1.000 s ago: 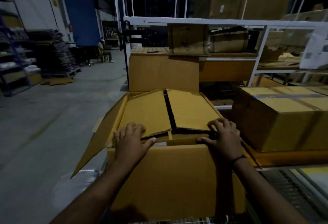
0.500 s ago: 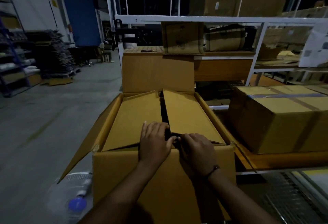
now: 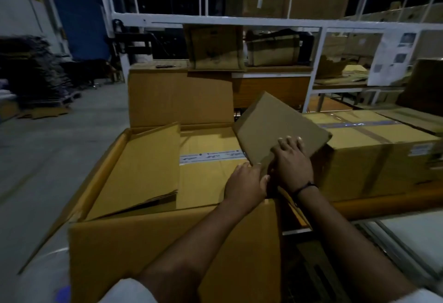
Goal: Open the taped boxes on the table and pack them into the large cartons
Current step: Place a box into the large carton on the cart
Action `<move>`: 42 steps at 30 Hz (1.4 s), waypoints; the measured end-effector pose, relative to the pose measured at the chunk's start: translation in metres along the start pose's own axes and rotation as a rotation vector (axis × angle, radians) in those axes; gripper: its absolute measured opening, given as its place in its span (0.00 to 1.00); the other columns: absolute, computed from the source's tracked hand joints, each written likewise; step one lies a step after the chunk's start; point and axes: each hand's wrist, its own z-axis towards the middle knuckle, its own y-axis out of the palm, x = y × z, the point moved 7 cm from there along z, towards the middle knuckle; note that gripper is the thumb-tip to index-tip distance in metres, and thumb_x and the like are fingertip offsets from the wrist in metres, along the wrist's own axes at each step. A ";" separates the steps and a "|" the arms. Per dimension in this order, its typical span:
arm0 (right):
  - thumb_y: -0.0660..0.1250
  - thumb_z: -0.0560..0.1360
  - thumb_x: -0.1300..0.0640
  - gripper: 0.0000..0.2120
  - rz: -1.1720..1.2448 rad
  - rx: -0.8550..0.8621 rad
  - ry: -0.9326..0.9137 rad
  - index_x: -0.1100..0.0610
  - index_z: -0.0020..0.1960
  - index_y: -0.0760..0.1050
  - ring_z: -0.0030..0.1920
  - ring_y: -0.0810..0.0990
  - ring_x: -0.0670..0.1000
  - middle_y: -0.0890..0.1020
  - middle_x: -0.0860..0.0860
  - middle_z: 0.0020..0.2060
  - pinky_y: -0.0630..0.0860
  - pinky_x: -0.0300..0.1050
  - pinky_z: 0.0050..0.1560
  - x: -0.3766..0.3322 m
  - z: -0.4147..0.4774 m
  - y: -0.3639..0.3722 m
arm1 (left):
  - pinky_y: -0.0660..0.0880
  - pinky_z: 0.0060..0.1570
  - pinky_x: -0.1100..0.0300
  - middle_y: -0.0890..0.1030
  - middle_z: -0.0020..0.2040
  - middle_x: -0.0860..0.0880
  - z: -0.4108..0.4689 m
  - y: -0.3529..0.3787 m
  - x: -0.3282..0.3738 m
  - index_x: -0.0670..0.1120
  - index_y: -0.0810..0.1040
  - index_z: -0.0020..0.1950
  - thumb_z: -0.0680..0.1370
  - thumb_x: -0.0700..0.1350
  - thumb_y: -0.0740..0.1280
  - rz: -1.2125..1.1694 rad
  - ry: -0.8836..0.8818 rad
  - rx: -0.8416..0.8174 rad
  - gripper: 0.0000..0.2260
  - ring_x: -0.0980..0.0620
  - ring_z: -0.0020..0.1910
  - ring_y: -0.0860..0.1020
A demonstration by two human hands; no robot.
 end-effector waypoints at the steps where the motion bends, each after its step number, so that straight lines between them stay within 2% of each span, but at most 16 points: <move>1: 0.67 0.77 0.47 0.19 -0.006 -0.031 0.025 0.53 0.65 0.77 0.73 0.66 0.58 0.75 0.56 0.69 0.54 0.59 0.78 0.011 0.001 0.007 | 0.68 0.70 0.49 0.79 0.63 0.44 0.005 0.010 0.007 0.47 0.76 0.67 0.85 0.52 0.59 -0.005 0.005 -0.024 0.15 0.44 0.67 0.74; 3: 0.63 0.78 0.49 0.15 0.074 -0.059 0.063 0.51 0.62 0.78 0.69 0.71 0.56 0.78 0.53 0.64 0.61 0.56 0.74 0.028 -0.001 0.020 | 0.73 0.61 0.50 0.79 0.59 0.45 0.013 0.024 0.019 0.46 0.76 0.63 0.85 0.49 0.58 0.001 0.022 -0.051 0.12 0.44 0.60 0.76; 4: 0.63 0.78 0.50 0.14 0.151 -0.055 0.084 0.52 0.60 0.79 0.66 0.73 0.55 0.80 0.53 0.62 0.65 0.55 0.71 0.034 -0.003 0.027 | 0.72 0.61 0.50 0.79 0.60 0.44 0.017 0.029 0.024 0.44 0.76 0.64 0.85 0.48 0.58 0.021 0.032 -0.054 0.13 0.44 0.61 0.75; 6: 0.62 0.79 0.52 0.13 0.336 -0.055 0.143 0.53 0.59 0.81 0.60 0.78 0.56 0.83 0.54 0.57 0.73 0.53 0.62 0.047 -0.009 0.041 | 0.69 0.67 0.48 0.77 0.65 0.43 0.026 0.038 0.028 0.42 0.74 0.69 0.84 0.48 0.57 0.094 0.042 -0.058 0.17 0.42 0.65 0.73; 8: 0.62 0.80 0.52 0.14 0.526 -0.107 0.217 0.53 0.61 0.81 0.57 0.81 0.56 0.84 0.54 0.56 0.77 0.50 0.55 0.055 -0.016 0.058 | 0.65 0.72 0.46 0.75 0.68 0.43 0.035 0.046 0.029 0.42 0.73 0.70 0.84 0.49 0.56 0.187 0.034 -0.086 0.19 0.40 0.70 0.69; 12: 0.61 0.82 0.51 0.16 0.797 -0.147 0.320 0.52 0.66 0.79 0.57 0.81 0.55 0.84 0.54 0.58 0.73 0.43 0.49 0.058 -0.032 0.089 | 0.56 0.78 0.43 0.71 0.74 0.42 0.046 0.059 0.035 0.43 0.71 0.74 0.83 0.51 0.53 0.343 0.006 -0.213 0.23 0.37 0.78 0.60; 15: 0.60 0.83 0.51 0.15 0.947 -0.135 0.384 0.49 0.67 0.79 0.57 0.81 0.54 0.84 0.53 0.59 0.75 0.46 0.51 0.057 -0.041 0.106 | 0.49 0.79 0.40 0.66 0.78 0.42 0.048 0.067 0.039 0.43 0.67 0.77 0.84 0.53 0.49 0.438 -0.020 -0.277 0.26 0.37 0.80 0.54; 18: 0.59 0.84 0.54 0.15 1.104 -0.132 0.445 0.49 0.66 0.79 0.53 0.80 0.52 0.84 0.54 0.56 0.74 0.45 0.50 0.049 -0.053 0.119 | 0.45 0.79 0.39 0.65 0.80 0.42 0.047 0.073 0.039 0.42 0.66 0.79 0.85 0.55 0.46 0.534 -0.037 -0.326 0.28 0.37 0.81 0.52; 22: 0.57 0.85 0.54 0.14 1.261 -0.117 0.473 0.43 0.64 0.79 0.49 0.81 0.51 0.84 0.50 0.51 0.71 0.40 0.41 0.039 -0.064 0.126 | 0.45 0.79 0.39 0.65 0.79 0.42 0.047 0.077 0.042 0.42 0.68 0.79 0.85 0.55 0.46 0.646 -0.030 -0.371 0.28 0.38 0.81 0.52; 24: 0.58 0.85 0.54 0.14 1.246 -0.131 0.458 0.43 0.62 0.79 0.50 0.81 0.52 0.84 0.51 0.52 0.72 0.41 0.42 0.042 -0.062 0.125 | 0.45 0.79 0.39 0.66 0.79 0.42 0.047 0.076 0.043 0.42 0.68 0.78 0.85 0.55 0.46 0.628 -0.031 -0.361 0.28 0.38 0.81 0.53; 28: 0.61 0.83 0.53 0.15 1.043 -0.121 0.409 0.52 0.65 0.80 0.57 0.80 0.53 0.84 0.54 0.58 0.76 0.46 0.54 0.061 -0.046 0.113 | 0.46 0.79 0.39 0.64 0.80 0.43 0.045 0.071 0.041 0.43 0.65 0.80 0.85 0.54 0.46 0.502 -0.017 -0.296 0.27 0.37 0.81 0.53; 31: 0.62 0.82 0.51 0.15 0.977 -0.098 0.396 0.51 0.65 0.80 0.57 0.81 0.52 0.84 0.53 0.58 0.75 0.43 0.52 0.067 -0.041 0.110 | 0.48 0.79 0.39 0.63 0.81 0.44 0.042 0.070 0.038 0.44 0.64 0.80 0.84 0.54 0.47 0.455 -0.005 -0.254 0.27 0.38 0.81 0.53; 35: 0.59 0.83 0.51 0.15 1.040 -0.088 0.425 0.49 0.66 0.79 0.57 0.80 0.52 0.84 0.52 0.59 0.77 0.48 0.53 0.055 -0.054 0.115 | 0.51 0.79 0.41 0.71 0.76 0.44 0.037 0.063 0.039 0.45 0.73 0.74 0.83 0.54 0.48 0.415 0.019 -0.190 0.26 0.39 0.79 0.59; 38: 0.59 0.84 0.51 0.16 1.052 -0.057 0.480 0.49 0.68 0.78 0.60 0.79 0.52 0.82 0.51 0.62 0.77 0.52 0.58 0.055 -0.064 0.114 | 0.53 0.79 0.44 0.75 0.73 0.45 0.028 0.057 0.045 0.47 0.80 0.68 0.83 0.54 0.51 0.340 0.049 -0.136 0.24 0.41 0.78 0.62; 42: 0.59 0.82 0.50 0.17 0.973 -0.036 0.474 0.51 0.66 0.79 0.60 0.79 0.55 0.82 0.54 0.62 0.77 0.54 0.60 0.059 -0.061 0.100 | 0.53 0.79 0.49 0.76 0.72 0.44 0.004 0.043 0.041 0.45 0.78 0.70 0.83 0.52 0.58 0.204 0.129 -0.013 0.20 0.42 0.76 0.66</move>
